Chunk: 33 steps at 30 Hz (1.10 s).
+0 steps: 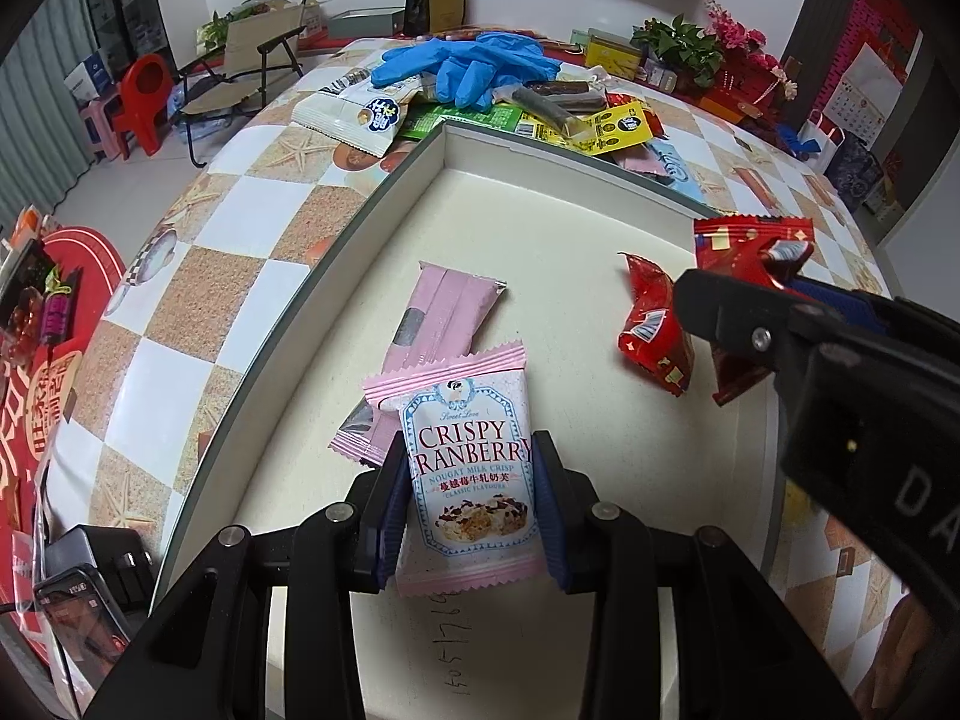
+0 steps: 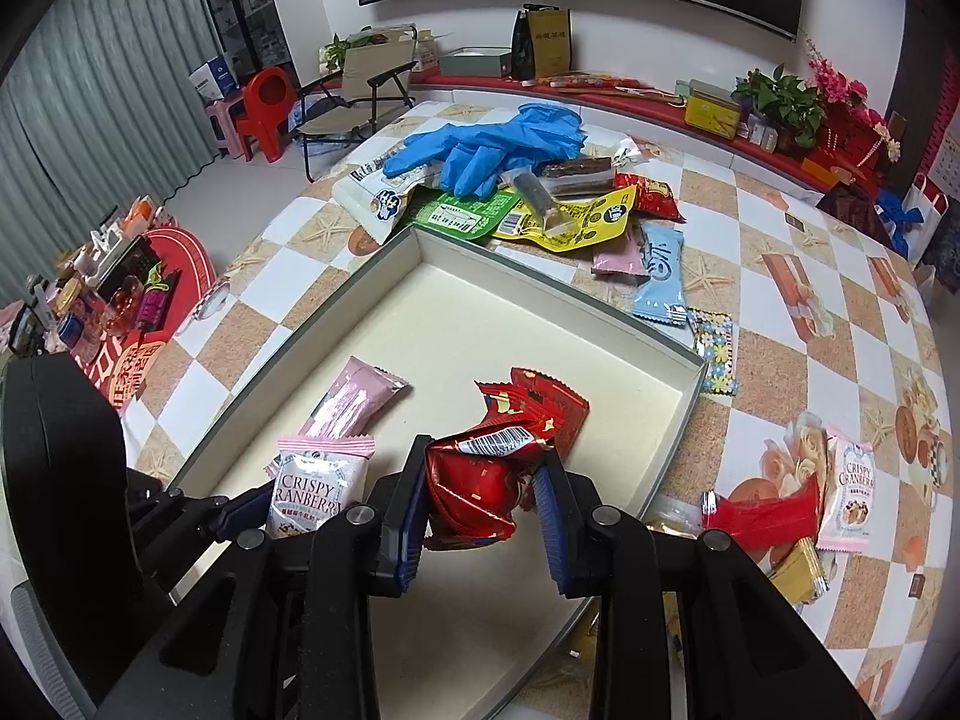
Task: Organize snacks
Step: 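Open both tools to drop the pouch and red snack into the tray, then move both open tools back over the loose snacks on the table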
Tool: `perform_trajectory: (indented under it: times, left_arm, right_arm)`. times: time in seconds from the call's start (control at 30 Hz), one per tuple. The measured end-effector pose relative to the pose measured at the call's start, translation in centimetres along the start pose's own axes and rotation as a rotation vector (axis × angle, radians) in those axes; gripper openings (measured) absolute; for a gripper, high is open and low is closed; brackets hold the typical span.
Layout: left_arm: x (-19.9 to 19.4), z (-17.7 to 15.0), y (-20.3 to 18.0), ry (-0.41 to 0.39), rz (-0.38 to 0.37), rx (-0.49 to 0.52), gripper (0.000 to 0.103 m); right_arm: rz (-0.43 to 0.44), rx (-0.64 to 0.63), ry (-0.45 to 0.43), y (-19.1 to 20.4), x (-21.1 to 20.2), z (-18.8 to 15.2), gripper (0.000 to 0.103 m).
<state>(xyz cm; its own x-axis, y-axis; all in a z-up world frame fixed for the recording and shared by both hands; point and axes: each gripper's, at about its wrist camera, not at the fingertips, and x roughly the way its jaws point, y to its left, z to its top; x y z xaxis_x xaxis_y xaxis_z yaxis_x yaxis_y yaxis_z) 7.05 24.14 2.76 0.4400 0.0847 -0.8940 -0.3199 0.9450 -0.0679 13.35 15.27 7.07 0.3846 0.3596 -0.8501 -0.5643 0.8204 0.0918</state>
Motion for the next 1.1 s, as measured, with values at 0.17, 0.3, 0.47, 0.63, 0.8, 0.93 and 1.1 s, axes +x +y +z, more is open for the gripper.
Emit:
perform_trajectory:
  times: [0.17, 0.3, 0.47, 0.63, 0.8, 0.93, 1.1]
  left_arm:
    - [0.5, 0.8, 0.4, 0.012, 0.007, -0.008, 0.041]
    - [0.7, 0.5, 0.3, 0.019, 0.012, -0.002, 0.049]
    - [0.4, -0.2, 0.8, 0.006, -0.003, -0.026, 0.07]
    - [-0.9, -1.0, 0.5, -0.019, -0.007, -0.019, 0.071]
    - [-3.1, -3.4, -1.1, -0.053, -0.049, -0.006, 0.072]
    - [-5.0, -5.9, -4.5, -0.089, -0.112, 0.046, 0.072]
    - [-6.3, -8.9, -11.2, -0.115, -0.199, 0.19, 0.073]
  right_arm:
    - [-0.011, -0.001, 0.004, -0.1, 0.5, 1.0, 0.034]
    - [0.008, 0.003, 0.017, 0.0, 1.1, 1.7, 0.034]
    - [0.019, 0.032, 0.014, -0.2, 1.2, 2.0, 0.049]
    - [-0.005, 0.051, -0.043, -1.3, -0.3, 1.7, 0.081]
    - [0.004, 0.125, -0.065, -3.8, -2.6, -0.3, 0.081]
    - [-0.021, 0.186, -0.123, -6.4, -5.6, -4.3, 0.081]
    - [-0.127, 0.273, -0.149, -11.8, -8.6, -10.6, 0.081]
